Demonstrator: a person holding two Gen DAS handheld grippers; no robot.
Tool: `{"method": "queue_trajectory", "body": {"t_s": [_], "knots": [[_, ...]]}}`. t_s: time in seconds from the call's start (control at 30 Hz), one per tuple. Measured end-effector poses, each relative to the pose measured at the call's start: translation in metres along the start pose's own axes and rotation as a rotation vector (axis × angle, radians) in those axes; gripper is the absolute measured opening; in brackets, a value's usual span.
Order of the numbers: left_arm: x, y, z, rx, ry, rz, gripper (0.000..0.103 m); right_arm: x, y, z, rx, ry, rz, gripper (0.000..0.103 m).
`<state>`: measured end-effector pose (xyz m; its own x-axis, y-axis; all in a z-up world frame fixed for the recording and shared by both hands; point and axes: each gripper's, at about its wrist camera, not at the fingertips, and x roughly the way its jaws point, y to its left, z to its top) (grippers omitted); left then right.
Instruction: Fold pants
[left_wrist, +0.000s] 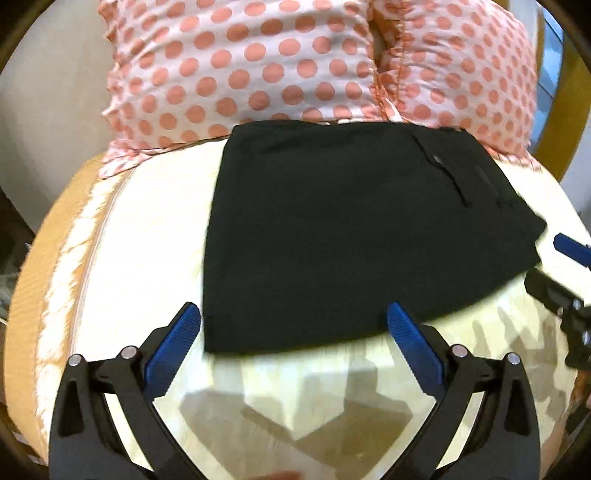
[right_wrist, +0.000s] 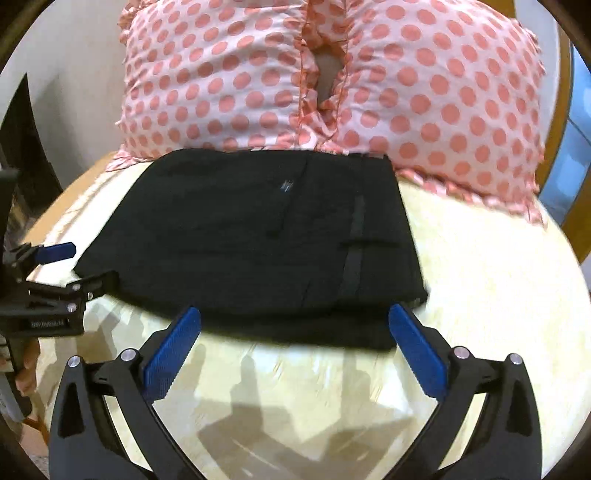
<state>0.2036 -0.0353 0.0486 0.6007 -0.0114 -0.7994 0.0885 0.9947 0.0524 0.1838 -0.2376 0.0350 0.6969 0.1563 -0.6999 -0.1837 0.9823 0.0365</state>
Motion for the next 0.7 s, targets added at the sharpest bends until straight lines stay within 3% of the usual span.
{"method": "queue_trajectory", "body": {"t_s": [0.2,0.33,0.7], "knots": [[-0.024,-0.001,-0.053,0.007,0.006,0.005,0.101,0.001,0.018,-0.036,0.053,0.083,-0.034,0.102],[-0.022,-0.003,-0.075,-0.024,0.032,-0.015,0.101,-0.002,0.026,-0.050,0.068,0.066,-0.021,0.102],[-0.025,-0.002,-0.083,-0.051,-0.007,-0.005,0.101,0.007,0.037,-0.062,0.059,0.072,-0.073,0.102]]}}
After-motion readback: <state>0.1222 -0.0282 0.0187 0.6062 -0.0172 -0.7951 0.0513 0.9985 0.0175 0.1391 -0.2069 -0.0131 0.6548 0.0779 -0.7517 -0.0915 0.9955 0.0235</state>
